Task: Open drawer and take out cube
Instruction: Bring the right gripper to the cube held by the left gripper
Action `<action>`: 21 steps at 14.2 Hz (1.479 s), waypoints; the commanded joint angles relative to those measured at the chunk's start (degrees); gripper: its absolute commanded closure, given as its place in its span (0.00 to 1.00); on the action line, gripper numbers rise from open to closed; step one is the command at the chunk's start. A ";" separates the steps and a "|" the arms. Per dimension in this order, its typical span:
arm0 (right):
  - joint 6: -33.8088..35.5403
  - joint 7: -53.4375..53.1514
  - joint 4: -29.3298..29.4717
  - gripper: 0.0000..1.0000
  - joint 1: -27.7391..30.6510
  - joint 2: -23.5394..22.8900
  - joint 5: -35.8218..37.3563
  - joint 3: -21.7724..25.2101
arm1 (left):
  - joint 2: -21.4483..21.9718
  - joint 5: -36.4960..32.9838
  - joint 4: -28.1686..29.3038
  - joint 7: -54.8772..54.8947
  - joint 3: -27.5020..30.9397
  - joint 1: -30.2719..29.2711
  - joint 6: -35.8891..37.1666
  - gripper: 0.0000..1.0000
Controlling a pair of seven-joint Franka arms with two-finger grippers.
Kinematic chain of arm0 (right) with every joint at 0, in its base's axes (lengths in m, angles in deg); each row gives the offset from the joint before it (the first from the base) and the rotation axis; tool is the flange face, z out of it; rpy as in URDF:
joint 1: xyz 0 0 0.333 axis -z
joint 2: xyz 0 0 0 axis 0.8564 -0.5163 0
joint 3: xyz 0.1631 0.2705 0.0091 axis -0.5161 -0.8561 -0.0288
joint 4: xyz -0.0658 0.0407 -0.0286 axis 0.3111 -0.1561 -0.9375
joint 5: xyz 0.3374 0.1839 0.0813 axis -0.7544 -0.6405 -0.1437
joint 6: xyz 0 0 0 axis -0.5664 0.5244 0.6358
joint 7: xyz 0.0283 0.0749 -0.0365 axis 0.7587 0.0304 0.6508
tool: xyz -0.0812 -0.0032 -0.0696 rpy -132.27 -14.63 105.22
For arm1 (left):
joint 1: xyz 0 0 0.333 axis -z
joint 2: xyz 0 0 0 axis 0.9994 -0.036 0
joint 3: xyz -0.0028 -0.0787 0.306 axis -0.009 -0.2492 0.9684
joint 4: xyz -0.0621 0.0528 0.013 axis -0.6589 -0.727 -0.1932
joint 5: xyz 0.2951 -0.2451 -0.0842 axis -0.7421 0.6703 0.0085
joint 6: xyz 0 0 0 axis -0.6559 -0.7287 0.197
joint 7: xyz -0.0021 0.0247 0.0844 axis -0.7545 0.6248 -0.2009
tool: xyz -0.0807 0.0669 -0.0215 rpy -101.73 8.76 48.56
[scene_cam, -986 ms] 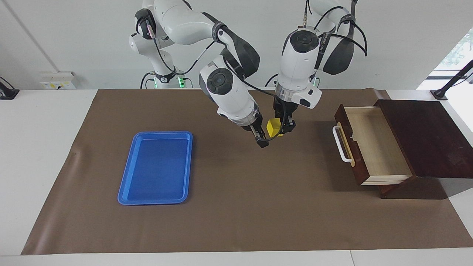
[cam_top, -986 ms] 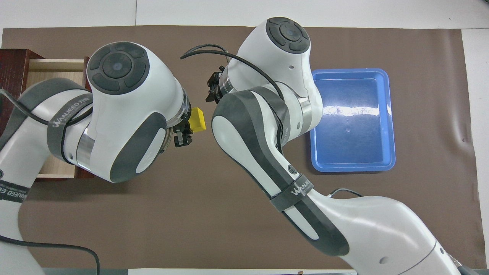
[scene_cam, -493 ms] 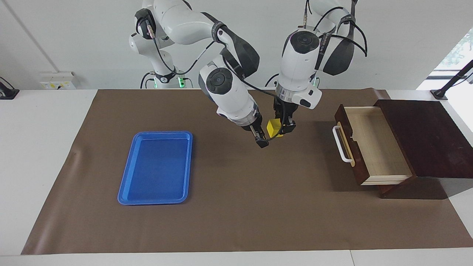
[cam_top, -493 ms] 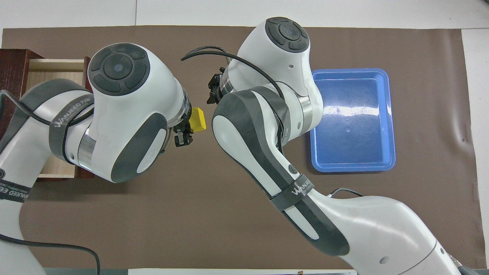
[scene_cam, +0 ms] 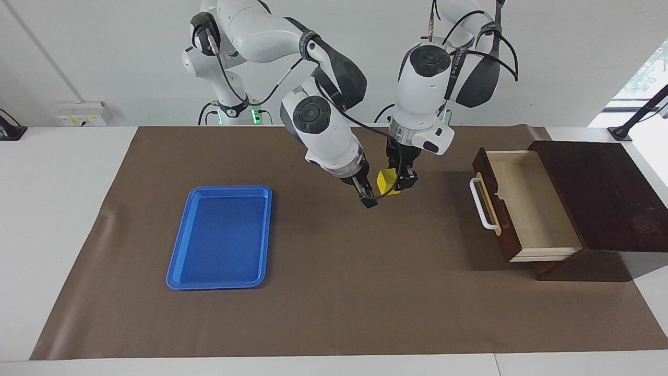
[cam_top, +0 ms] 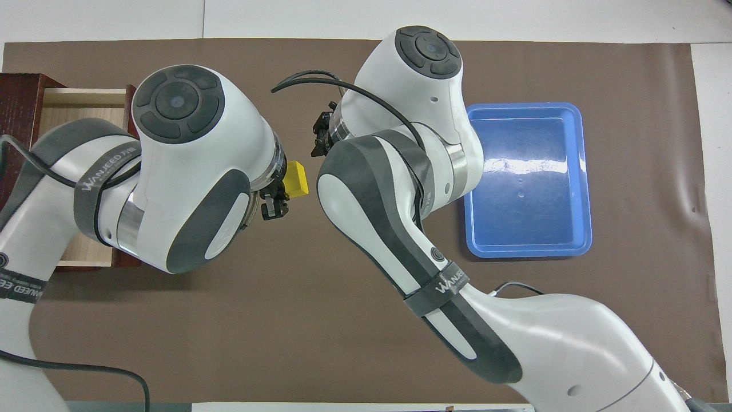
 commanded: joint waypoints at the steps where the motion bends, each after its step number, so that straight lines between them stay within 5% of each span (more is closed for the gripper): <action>1: -1.49 -2.89 4.07 0.12 -0.35 -2.06 0.60 -0.18 | 1.44 0.54 1.74 -0.02 0.59 0.26 -1.09 1.00; 21: -3.43 -5.18 3.46 0.15 -3.16 -1.71 -4.77 -0.19 | 1.44 0.46 2.09 -0.02 0.59 0.00 -1.53 1.00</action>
